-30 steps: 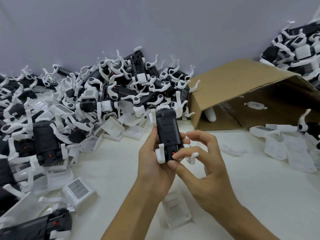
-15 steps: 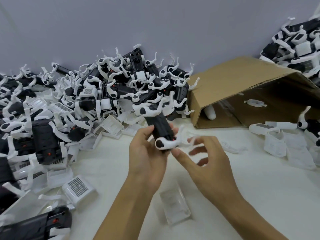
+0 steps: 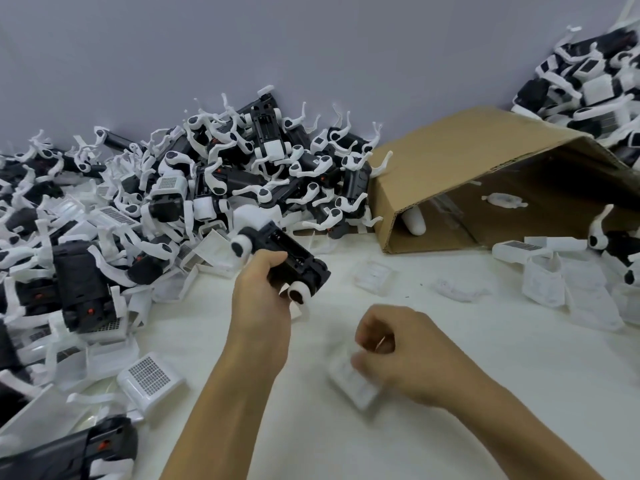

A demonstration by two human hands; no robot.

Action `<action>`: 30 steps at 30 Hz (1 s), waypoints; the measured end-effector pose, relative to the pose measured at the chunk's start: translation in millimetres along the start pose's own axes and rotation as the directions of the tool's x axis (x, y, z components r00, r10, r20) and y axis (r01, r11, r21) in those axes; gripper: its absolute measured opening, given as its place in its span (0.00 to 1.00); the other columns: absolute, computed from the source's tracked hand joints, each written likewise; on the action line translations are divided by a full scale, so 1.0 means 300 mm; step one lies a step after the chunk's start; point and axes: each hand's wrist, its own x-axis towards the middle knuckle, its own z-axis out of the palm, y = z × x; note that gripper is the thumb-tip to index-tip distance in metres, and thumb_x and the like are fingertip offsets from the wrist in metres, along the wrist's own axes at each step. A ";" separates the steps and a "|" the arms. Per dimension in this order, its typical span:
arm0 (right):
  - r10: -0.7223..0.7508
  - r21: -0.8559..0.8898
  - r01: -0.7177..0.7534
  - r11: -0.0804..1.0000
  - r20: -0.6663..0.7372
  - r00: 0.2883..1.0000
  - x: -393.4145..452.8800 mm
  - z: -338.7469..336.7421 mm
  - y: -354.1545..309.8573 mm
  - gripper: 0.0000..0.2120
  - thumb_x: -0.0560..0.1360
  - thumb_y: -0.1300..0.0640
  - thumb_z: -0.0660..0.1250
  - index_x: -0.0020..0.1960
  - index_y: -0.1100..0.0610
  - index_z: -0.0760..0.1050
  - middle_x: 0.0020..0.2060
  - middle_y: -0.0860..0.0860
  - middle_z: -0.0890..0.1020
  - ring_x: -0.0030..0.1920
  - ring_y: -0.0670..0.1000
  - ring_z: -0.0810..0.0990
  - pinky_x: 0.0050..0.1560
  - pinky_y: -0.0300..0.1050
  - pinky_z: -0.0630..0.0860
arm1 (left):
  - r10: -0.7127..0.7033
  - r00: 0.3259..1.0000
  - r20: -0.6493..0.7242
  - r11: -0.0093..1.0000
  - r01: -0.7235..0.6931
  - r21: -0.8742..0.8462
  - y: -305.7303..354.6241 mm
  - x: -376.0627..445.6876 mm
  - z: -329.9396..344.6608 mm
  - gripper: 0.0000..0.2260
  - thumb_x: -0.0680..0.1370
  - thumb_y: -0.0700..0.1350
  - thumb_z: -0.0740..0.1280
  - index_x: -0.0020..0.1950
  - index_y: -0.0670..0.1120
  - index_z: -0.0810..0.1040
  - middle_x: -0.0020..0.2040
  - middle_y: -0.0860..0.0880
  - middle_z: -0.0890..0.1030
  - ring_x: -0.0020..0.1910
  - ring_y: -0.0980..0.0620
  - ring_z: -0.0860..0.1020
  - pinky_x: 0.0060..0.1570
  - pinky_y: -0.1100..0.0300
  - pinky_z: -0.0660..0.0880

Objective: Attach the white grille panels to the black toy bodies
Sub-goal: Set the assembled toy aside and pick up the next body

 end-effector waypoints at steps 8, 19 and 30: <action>0.027 0.503 0.346 0.792 -0.594 0.804 0.015 -0.046 0.001 0.12 0.77 0.62 0.71 0.49 0.43 0.82 0.35 0.43 0.79 0.29 0.44 0.76 0.28 0.35 0.72 | -0.172 0.953 0.251 0.927 0.071 0.368 -0.015 -0.016 0.001 0.10 0.80 0.45 0.68 0.44 0.41 0.84 0.39 0.42 0.84 0.36 0.48 0.83 0.23 0.67 0.72; -0.189 0.350 0.419 0.838 -0.535 0.823 0.007 -0.015 0.010 0.11 0.73 0.57 0.77 0.54 0.46 0.84 0.48 0.37 0.86 0.53 0.40 0.84 0.50 0.35 0.80 | -0.050 0.959 0.279 0.924 -0.062 0.378 -0.045 -0.025 0.007 0.23 0.72 0.60 0.69 0.54 0.42 0.85 0.52 0.41 0.86 0.57 0.41 0.83 0.65 0.46 0.75; 0.042 0.634 0.282 0.720 -0.445 0.894 0.030 -0.004 0.013 0.16 0.70 0.54 0.79 0.55 0.45 0.79 0.46 0.41 0.87 0.49 0.42 0.85 0.50 0.40 0.79 | -0.078 0.948 0.309 0.858 -0.094 0.504 -0.070 -0.023 0.019 0.18 0.85 0.53 0.58 0.55 0.46 0.84 0.49 0.47 0.87 0.52 0.48 0.85 0.65 0.44 0.75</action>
